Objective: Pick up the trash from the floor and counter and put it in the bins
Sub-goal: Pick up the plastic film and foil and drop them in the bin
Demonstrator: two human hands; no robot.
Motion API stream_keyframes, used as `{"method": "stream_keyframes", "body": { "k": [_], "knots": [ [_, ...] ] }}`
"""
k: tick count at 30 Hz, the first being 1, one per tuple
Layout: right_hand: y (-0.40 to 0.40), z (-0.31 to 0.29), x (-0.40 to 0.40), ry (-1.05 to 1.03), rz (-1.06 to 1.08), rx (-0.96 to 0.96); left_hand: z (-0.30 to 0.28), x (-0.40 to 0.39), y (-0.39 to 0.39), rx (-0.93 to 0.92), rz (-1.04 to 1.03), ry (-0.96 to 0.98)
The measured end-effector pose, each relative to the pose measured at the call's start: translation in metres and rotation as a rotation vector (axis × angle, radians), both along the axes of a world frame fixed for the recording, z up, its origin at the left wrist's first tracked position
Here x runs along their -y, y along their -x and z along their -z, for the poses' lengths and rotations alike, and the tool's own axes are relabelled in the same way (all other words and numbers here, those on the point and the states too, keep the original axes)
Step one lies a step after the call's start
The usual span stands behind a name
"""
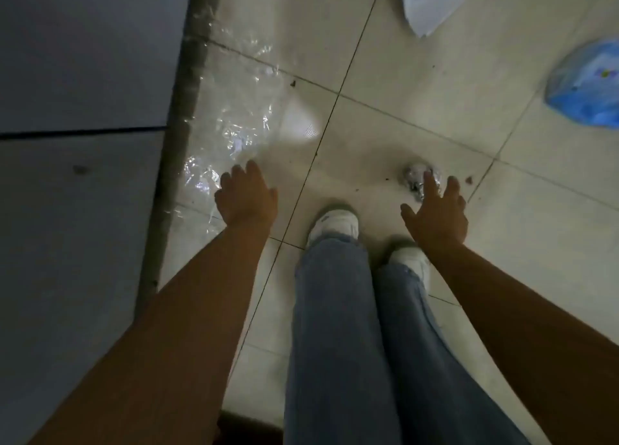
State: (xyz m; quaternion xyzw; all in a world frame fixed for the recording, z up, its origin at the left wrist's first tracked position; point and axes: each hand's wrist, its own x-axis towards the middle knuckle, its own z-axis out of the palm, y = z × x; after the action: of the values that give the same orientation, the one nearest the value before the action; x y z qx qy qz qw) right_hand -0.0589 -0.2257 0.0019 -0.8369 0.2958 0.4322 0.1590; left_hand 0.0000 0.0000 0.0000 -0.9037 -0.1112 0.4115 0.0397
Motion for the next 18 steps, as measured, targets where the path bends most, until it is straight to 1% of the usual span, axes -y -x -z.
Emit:
{"method": "stream_keyframes", "body": {
  "k": [2,4,7,10,13,16,18],
  "knots": [
    [0.003,0.036,-0.003,0.042,0.121,0.056,0.039,-0.010,-0.005,0.026,-0.116,-0.026],
    [0.006,0.059,-0.007,0.080,0.184,0.112,0.069,-0.019,-0.008,0.053,-0.200,-0.050],
    [0.012,0.078,-0.005,0.149,0.211,0.201,0.093,-0.025,0.000,0.079,-0.140,-0.040],
    [0.012,0.081,-0.004,0.171,0.214,0.227,0.099,-0.033,0.010,0.121,-0.131,0.017],
    [0.008,0.075,-0.009,0.136,0.218,0.210,0.094,-0.035,0.012,0.151,-0.128,0.069],
    [0.005,0.059,-0.016,0.062,0.203,0.203,0.072,-0.025,0.007,0.144,-0.094,0.094],
    [0.002,0.037,-0.020,0.012,0.256,0.182,0.043,-0.014,0.003,0.143,-0.072,0.113]
  ]
}}
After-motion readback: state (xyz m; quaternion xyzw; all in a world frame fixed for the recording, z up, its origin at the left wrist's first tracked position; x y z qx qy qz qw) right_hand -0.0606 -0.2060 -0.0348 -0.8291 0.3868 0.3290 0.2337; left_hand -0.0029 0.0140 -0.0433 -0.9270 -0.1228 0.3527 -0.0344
